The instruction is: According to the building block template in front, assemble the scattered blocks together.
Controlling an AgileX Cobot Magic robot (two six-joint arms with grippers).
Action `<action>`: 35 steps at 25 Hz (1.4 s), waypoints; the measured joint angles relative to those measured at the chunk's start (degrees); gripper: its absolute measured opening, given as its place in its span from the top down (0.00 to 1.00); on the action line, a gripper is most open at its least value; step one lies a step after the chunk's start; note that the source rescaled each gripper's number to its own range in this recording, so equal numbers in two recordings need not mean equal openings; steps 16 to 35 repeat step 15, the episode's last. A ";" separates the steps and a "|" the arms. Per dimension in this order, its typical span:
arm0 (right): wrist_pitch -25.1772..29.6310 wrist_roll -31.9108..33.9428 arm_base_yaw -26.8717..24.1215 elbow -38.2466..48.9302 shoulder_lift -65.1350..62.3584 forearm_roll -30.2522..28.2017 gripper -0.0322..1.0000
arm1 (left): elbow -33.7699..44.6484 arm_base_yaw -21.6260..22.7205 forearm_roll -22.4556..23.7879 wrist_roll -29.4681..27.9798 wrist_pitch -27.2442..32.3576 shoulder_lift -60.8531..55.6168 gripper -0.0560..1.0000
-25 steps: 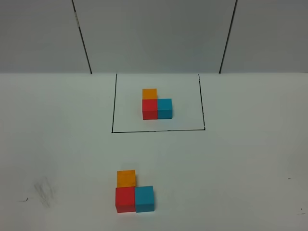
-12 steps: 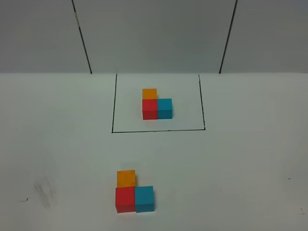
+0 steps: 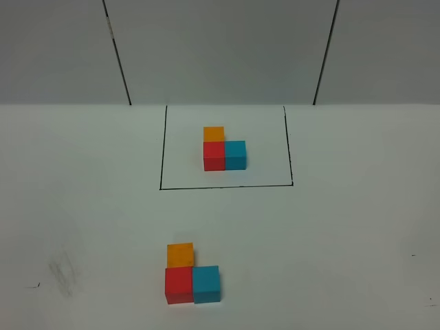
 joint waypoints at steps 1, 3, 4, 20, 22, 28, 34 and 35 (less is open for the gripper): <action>0.00 0.00 -1.52 0.00 0.00 0.00 0.29 | 0.00 0.00 0.00 0.00 0.00 0.00 0.00; 0.00 0.00 -4.98 0.00 0.00 0.00 0.29 | 0.00 0.00 0.00 0.00 0.00 0.00 0.00; 0.00 0.00 -6.27 0.00 0.00 0.00 0.29 | 0.00 0.00 0.00 0.00 0.00 0.00 0.00; 0.00 0.00 -13.69 0.00 0.00 0.00 0.29 | 0.00 0.00 0.00 0.00 0.00 0.00 0.00; 0.00 0.00 -13.69 0.00 0.00 0.00 0.29 | 0.00 0.00 0.00 0.00 0.00 0.00 0.00; 0.00 0.00 -13.69 0.00 0.00 0.00 0.29 | 0.00 0.00 0.00 0.00 0.00 0.00 0.00; 0.00 0.00 -13.69 0.00 0.00 0.00 0.29 | 0.00 0.00 0.00 0.00 0.00 0.00 0.00; 0.00 0.00 -13.69 0.00 0.00 0.00 0.29 | 0.00 0.00 0.00 0.00 0.00 0.00 0.00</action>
